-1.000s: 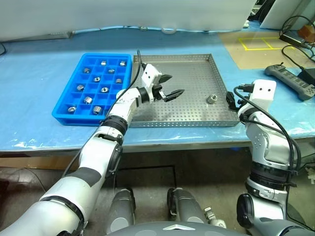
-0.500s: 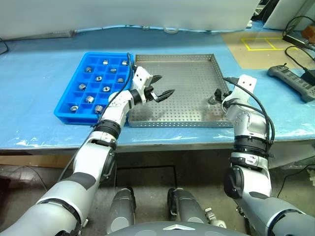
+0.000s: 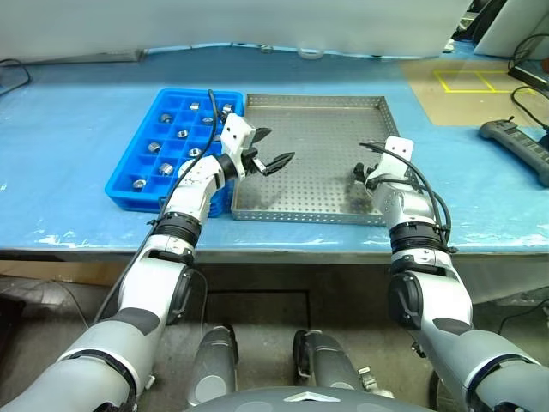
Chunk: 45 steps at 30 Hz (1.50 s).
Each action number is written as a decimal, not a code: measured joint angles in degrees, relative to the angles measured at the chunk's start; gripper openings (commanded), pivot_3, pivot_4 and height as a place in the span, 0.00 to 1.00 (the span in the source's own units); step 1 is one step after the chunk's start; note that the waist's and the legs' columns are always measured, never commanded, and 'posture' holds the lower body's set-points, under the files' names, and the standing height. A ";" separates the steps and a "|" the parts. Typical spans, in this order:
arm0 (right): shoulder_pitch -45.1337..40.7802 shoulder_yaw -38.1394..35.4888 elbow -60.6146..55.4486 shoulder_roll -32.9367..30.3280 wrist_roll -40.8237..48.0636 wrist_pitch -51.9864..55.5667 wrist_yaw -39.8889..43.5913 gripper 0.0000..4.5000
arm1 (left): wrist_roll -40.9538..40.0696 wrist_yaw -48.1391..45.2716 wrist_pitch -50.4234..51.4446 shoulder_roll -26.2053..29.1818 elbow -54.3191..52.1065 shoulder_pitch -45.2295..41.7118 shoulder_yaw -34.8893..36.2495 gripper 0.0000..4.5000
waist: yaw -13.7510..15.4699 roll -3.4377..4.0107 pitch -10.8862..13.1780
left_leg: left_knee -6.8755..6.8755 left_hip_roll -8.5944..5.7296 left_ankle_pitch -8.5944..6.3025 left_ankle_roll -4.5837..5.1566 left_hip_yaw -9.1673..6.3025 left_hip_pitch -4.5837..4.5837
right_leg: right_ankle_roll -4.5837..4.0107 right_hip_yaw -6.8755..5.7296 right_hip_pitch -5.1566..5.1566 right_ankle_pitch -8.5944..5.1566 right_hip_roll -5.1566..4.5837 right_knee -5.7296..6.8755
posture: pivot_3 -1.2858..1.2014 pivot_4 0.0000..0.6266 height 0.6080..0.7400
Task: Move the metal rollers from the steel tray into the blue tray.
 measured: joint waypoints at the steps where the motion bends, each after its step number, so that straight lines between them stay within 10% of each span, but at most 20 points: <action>1: 0.00 0.11 0.27 0.01 0.01 -0.51 -0.02 0.78 | 0.00 0.12 0.10 0.28 -0.06 0.12 0.00 1.00 | 0.04 0.00 0.00 | 0.00 0.00 0.00 0.01 0.00 0.00 | 0.00 0.00 0.00 0.00 0.00 0.00 | 0.51 0.24 1.00; 7: 0.00 0.05 0.53 0.95 1.39 -2.00 1.30 0.40 | 0.00 1.40 0.30 1.65 -0.48 0.13 0.19 1.00 | -0.02 0.00 0.00 | 0.00 0.02 0.00 0.00 -0.01 0.00 | 0.00 0.00 -0.01 0.00 0.00 0.02 | 0.52 0.24 1.00; 17: -5.07 0.53 2.94 7.98 7.28 -7.07 14.62 0.40 | -0.51 17.39 -0.07 8.39 0.76 -2.16 7.51 1.00 | 0.11 0.06 0.04 | -0.04 0.15 0.13 -0.15 -0.09 -0.54 | -0.20 -0.11 -0.72 0.01 0.10 0.31 | 0.60 0.24 1.00; 27: -15.63 15.78 12.03 14.83 2.31 -14.31 34.64 0.40 | -2.45 22.28 5.00 14.42 -10.43 8.64 11.80 1.00 | 4.54 0.04 0.04 | 0.06 0.20 0.18 -0.21 -0.19 -1.33 | -0.42 -0.52 -1.28 -0.12 0.06 0.37 | 0.64 0.24 1.00; 45: -18.45 19.60 21.94 17.99 -3.11 -19.92 31.07 0.40 | -2.43 22.68 8.72 13.11 -15.31 9.45 10.03 1.00 | 6.31 0.02 0.07 | 0.03 0.79 0.75 -1.22 -0.19 -1.23 | -0.58 -0.92 -1.33 -0.21 0.13 1.19 | 0.64 0.24 1.00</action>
